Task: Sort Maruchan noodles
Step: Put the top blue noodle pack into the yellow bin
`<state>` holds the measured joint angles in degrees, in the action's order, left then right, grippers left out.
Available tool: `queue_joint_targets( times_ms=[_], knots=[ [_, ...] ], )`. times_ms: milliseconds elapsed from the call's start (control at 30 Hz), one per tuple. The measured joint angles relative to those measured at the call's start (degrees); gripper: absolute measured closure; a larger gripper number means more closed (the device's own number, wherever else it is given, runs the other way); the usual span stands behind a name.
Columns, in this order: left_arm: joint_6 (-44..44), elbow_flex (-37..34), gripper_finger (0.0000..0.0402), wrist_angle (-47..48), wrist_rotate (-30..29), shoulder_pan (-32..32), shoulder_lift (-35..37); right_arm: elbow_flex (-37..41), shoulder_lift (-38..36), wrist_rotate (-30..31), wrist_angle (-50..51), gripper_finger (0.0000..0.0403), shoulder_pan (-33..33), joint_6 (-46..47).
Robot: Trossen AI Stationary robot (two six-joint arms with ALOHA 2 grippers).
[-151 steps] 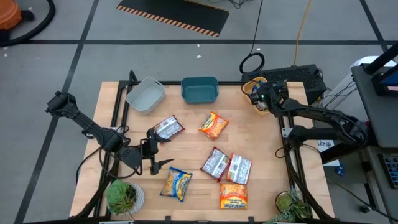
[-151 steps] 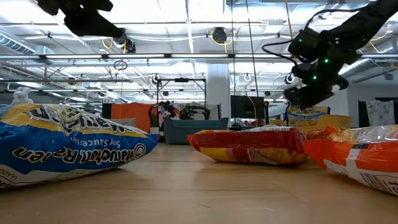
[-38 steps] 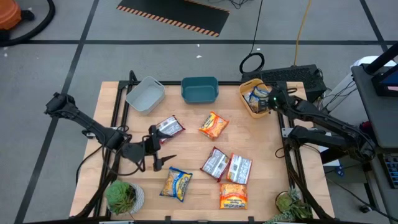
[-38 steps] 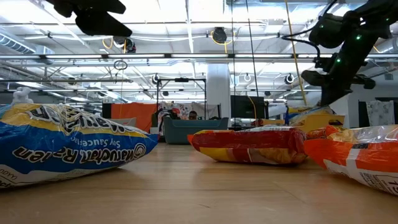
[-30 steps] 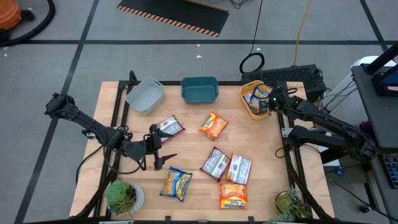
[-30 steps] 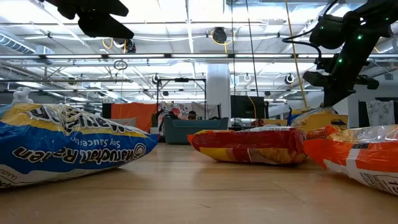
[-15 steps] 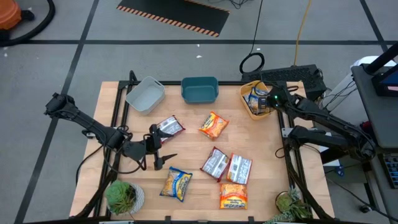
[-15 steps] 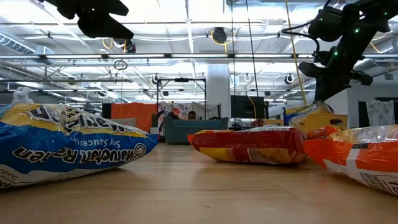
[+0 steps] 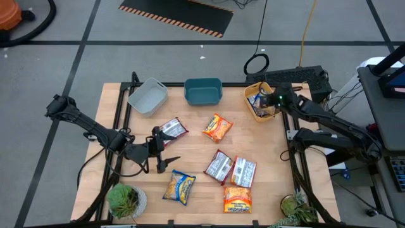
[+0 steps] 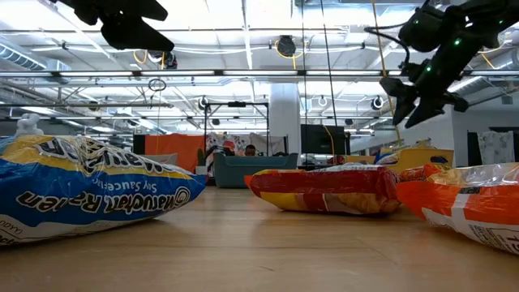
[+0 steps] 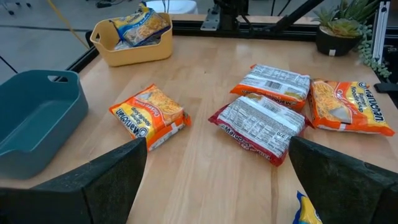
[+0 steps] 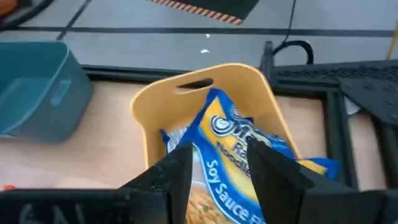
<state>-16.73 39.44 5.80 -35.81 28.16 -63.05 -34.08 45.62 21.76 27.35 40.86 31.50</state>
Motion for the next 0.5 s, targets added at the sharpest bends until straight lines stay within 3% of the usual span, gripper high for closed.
queue_joint_targets(
  times_ms=[167, 367, 500],
  knots=[
    [1.3, 0.0, 0.0007, -0.3, 0.0, 0.0, 0.0, 0.3, 5.5, 1.6, -1.4, 0.0254, 0.0, 2.5],
    [3.6, 0.0, 0.0007, -3.4, 0.0, -0.9, 0.0, -0.4, 15.4, 0.3, -10.0, 0.0254, -1.7, 0.9],
    [3.6, 0.0, 0.0007, -3.4, 0.8, -1.7, 0.0, -3.6, 20.0, 3.9, -10.0, 0.0254, -2.8, -1.1]
  ],
)
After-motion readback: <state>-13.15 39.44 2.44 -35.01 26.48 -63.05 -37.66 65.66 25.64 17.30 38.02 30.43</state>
